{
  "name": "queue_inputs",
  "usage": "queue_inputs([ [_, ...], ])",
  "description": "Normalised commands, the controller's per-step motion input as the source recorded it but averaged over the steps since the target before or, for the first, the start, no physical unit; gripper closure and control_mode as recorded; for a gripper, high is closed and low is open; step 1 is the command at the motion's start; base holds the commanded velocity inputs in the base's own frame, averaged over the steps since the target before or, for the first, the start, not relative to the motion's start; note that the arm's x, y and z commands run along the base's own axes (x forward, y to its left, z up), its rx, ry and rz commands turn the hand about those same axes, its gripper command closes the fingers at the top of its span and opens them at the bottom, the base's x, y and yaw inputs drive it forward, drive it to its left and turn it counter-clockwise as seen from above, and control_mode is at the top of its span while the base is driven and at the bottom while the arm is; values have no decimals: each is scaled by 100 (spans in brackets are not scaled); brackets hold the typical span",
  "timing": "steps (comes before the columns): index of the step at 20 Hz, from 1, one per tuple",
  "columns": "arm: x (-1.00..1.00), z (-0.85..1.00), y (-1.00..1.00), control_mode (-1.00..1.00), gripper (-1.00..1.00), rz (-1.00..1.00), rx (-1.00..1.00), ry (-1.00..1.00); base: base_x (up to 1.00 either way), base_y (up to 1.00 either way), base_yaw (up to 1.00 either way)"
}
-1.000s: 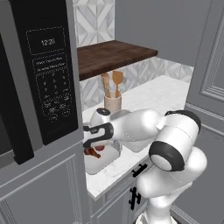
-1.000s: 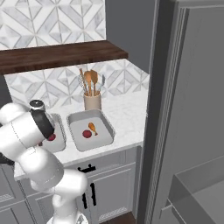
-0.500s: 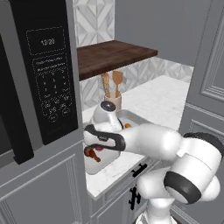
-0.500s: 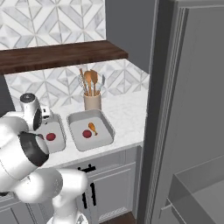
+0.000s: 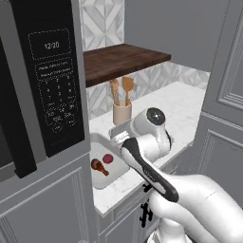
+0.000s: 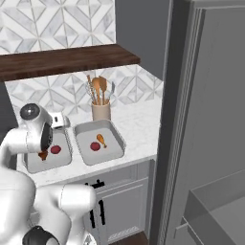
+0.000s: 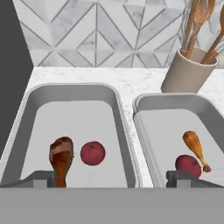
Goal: Place one tomato and one chicken drumstick in each tupperware on the nearby counter, to pack two identical lunches.
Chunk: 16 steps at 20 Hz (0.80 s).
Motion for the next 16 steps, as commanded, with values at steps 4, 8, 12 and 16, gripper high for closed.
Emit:
queue_inputs([
  [4, -54, 98, -94, -100, -100, -13, 7, -10, 0, 0, 0],
  [8, -48, 92, -59, -100, -100, -20, 8, 0, 0, 0, 0],
  [12, -32, 71, -28, -100, -100, -20, 1, 0, 0, 0, 0],
  [16, -35, 42, -26, -100, -100, -10, 4, -8, 0, 0, 0],
])
